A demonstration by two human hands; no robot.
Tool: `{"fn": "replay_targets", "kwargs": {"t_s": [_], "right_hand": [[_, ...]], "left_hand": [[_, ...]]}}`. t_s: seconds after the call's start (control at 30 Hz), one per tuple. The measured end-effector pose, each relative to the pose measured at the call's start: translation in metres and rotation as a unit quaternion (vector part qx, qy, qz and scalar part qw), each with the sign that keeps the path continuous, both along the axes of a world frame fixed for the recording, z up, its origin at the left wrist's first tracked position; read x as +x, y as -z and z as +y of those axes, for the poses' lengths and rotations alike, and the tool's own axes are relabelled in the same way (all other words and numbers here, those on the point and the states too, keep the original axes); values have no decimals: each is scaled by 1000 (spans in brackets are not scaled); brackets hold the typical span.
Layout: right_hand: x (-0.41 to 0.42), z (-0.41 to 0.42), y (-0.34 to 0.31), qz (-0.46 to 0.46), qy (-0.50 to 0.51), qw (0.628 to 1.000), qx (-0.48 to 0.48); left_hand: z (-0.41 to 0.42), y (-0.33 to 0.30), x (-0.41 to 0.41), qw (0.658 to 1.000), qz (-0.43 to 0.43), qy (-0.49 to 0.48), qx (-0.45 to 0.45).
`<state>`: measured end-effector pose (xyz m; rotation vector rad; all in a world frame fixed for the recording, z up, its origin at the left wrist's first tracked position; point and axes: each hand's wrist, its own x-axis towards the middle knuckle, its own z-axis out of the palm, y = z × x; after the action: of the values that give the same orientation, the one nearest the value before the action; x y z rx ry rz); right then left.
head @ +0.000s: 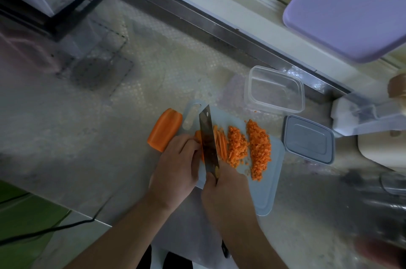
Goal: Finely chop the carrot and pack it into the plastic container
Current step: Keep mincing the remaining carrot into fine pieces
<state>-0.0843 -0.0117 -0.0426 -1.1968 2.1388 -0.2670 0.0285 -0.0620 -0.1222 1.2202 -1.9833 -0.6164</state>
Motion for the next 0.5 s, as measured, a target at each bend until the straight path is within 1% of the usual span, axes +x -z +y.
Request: {"fn": "replay_targets", "kwargs": {"t_s": [0.17, 0.23, 0.33, 0.5], "right_hand": [[11, -9, -5, 13, 6, 1000, 28], [16, -14, -6, 12, 18, 999, 32], [20, -19, -3, 20, 22, 1000, -7], [11, -13, -1, 7, 48, 997, -55]], "left_hand": [[1, -2, -1, 999, -1, 12, -35], [1, -3, 0, 1000, -6, 18, -24], [1, -1, 1, 1000, -9, 17, 6], [0, 2, 1, 1000, 5, 0, 24]]}}
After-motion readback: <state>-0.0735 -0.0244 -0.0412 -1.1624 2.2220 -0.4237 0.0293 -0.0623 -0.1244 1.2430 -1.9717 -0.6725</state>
